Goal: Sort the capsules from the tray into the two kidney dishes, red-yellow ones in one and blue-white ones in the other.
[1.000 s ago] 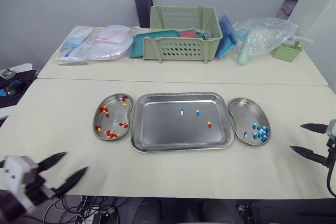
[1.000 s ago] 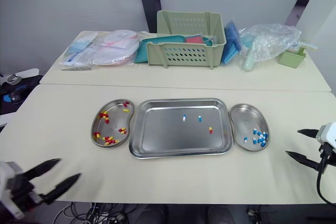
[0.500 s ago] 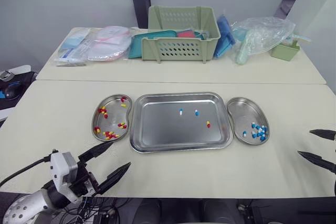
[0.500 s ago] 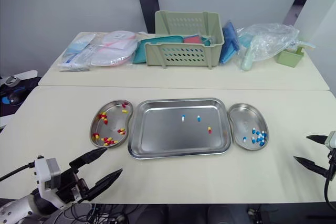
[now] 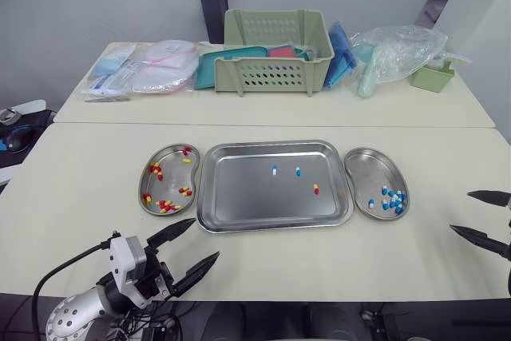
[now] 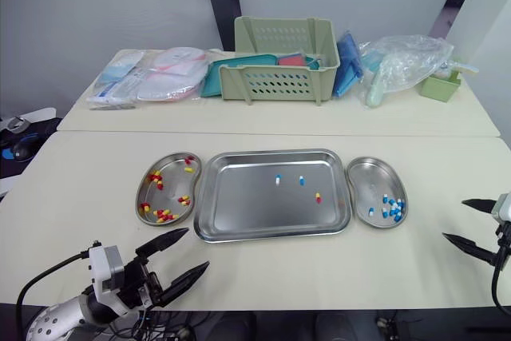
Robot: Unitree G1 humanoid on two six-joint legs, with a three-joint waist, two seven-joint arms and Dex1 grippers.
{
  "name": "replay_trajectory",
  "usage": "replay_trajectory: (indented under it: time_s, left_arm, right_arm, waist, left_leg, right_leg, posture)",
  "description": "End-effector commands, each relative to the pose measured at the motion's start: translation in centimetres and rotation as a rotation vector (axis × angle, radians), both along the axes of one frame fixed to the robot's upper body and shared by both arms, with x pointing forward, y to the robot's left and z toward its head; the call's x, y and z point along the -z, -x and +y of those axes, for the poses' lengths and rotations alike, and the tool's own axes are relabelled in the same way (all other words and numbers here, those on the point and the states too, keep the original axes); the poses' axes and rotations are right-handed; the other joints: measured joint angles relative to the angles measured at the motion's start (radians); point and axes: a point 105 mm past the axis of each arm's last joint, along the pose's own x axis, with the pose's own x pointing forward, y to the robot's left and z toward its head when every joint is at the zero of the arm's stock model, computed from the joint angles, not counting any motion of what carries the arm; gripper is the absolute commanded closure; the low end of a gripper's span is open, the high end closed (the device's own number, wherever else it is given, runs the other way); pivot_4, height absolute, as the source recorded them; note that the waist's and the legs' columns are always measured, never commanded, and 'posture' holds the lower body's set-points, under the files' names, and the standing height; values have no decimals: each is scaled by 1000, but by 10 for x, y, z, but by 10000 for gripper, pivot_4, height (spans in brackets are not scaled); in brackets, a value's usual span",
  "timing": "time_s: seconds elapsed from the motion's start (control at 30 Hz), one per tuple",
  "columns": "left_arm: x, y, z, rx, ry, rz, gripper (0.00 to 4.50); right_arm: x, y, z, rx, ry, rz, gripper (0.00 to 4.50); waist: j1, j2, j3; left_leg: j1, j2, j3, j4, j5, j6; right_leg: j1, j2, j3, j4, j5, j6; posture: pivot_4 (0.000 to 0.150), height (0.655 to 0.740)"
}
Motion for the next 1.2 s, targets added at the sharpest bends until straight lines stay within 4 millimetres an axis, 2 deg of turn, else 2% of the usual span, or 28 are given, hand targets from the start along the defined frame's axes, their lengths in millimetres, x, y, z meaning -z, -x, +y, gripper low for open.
replay_trajectory:
  time_s: [0.03, 0.13, 0.33, 0.43, 0.53, 0.7, 0.77, 0.87, 0.97, 1.07, 1.2]
  left_arm:
    - [-5, -2, -2, -9, 1, -56, 357]
    - [-7, -4, -4, -21, 4, -79, 357]
    - [-3, -3, -4, -47, 3, -84, 357]
    - [-3, -3, -6, -52, 5, -87, 357]
    - [-4, -4, -7, -52, 10, -97, 357]
    - [-6, -7, -9, -57, 18, -107, 357]
    - [-7, -7, -10, -57, 19, -108, 357]
    - [-7, -8, -11, -58, 23, -109, 0]
    - [-8, -8, -13, -57, 25, -110, 0]
    - [-8, -9, -14, -57, 25, -110, 0]
    - [-9, -10, -15, -56, 26, -112, 0]
  right_arm:
    - [-22, -6, 19, -65, -10, -60, 0]
    - [-31, -11, 36, -107, -44, -78, 0]
    - [-38, -17, 85, -219, -151, -102, 0]
    - [-38, -21, 121, -284, -212, -122, 0]
    - [-31, -31, 164, -333, -247, -119, 0]
    - [-15, -44, 209, -372, -262, -88, 0]
    - [-8, -49, 220, -376, -255, -89, 0]
    - [-2, -62, 243, -351, -274, -110, 6103]
    - [0, -70, 262, -339, -282, -121, 16771]
    - [3, -81, 285, -296, -288, -126, 16771]
    - [8, -98, 301, -178, -279, -101, 16771]
  waist:
    - [2, 0, 0]
    - [3, 0, 0]
    - [3, -1, 0]
    - [1, -1, 0]
    - [-2, 0, 0]
    - [4, -1, 1]
    - [5, -1, 1]
    - [3, -1, 1]
    - [1, -1, 1]
    - [-4, -1, 1]
    - [-7, 0, 1]
  left_leg:
    - [0, 0, 0, 0, 0, 0]
    - [0, 0, -1, 0, 0, 0]
    - [-1, 0, -1, 0, 0, 0]
    - [-1, 0, -2, 0, 0, 0]
    - [0, 0, -2, 0, 0, 0]
    - [-2, 0, -4, 0, 0, 0]
    - [-2, 0, -4, 0, 0, 0]
    - [-2, 0, -5, 0, 0, 0]
    - [-2, 0, -5, 0, 0, 0]
    - [-2, 0, -5, 0, 0, 0]
    - [-2, 0, -5, 0, 0, 0]
  right_leg:
    - [0, 0, 0, 0, 0, 0]
    - [0, 0, 0, 0, 0, 0]
    - [0, 0, -1, 0, 0, 0]
    - [0, 0, -1, 0, 0, 0]
    - [0, 1, -1, 1, 0, 0]
    - [-2, 0, -2, 0, 0, 0]
    - [-2, 0, -3, 0, 0, 0]
    - [-2, 0, -3, 0, 0, 0]
    - [-2, 0, -3, 1, 0, 0]
    - [-3, 0, -3, 1, 0, 0]
    - [-4, 1, -3, 2, 0, 0]
  posture:
    - [1500, 7400]
    - [1500, 7400]
    - [1500, 7400]
    - [1500, 7400]
    - [1500, 7400]
    - [1500, 7400]
    - [1500, 7400]
    - [1500, 7400]
    - [1500, 7400]
    - [1500, 7400]
    - [1500, 7400]
